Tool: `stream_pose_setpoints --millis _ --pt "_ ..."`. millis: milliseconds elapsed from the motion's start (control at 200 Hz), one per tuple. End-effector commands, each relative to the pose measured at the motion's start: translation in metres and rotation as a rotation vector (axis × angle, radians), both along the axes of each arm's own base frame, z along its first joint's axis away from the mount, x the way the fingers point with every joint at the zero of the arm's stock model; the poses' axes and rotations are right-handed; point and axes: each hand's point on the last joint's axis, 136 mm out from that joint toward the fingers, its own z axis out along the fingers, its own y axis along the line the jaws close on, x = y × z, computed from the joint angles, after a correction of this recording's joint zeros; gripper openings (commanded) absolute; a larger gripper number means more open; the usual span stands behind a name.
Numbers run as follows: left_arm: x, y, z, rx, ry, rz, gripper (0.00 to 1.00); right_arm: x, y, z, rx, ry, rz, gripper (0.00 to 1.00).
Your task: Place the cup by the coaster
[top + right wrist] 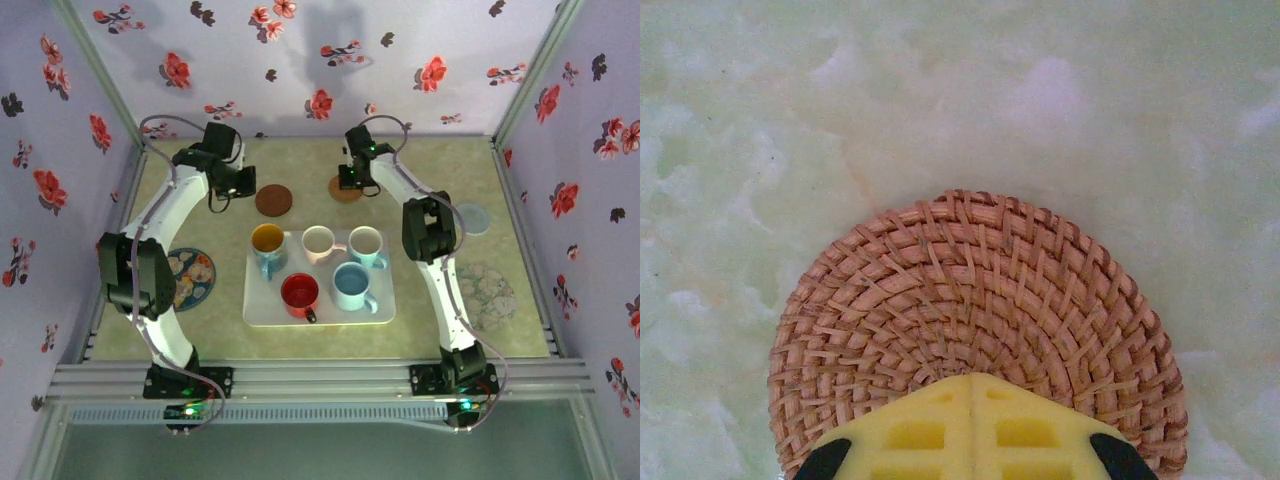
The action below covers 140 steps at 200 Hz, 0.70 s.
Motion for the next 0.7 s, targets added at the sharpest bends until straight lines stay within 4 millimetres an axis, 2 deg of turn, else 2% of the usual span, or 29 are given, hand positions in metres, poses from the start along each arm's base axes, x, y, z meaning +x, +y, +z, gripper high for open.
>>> stream_pose_setpoints --millis 0,140,330,550,695 --pt "0.0 0.004 -0.003 0.012 -0.003 -0.006 0.04 -0.022 0.002 -0.031 -0.025 0.119 0.006 0.0" --pt "0.002 0.004 -0.004 0.013 -0.003 -0.006 0.04 -0.042 0.017 -0.035 -0.008 0.17 0.063 0.0" --pt "0.005 0.0 -0.008 -0.002 0.008 -0.011 0.04 -0.061 0.035 -0.03 -0.026 0.17 0.111 0.0" --pt "0.011 -0.004 -0.001 -0.017 -0.006 -0.02 0.04 -0.063 0.029 -0.029 -0.066 0.156 0.071 0.0" --pt "0.01 -0.005 -0.005 -0.015 0.004 -0.026 0.03 -0.071 0.034 -0.027 -0.035 0.177 0.085 0.0"
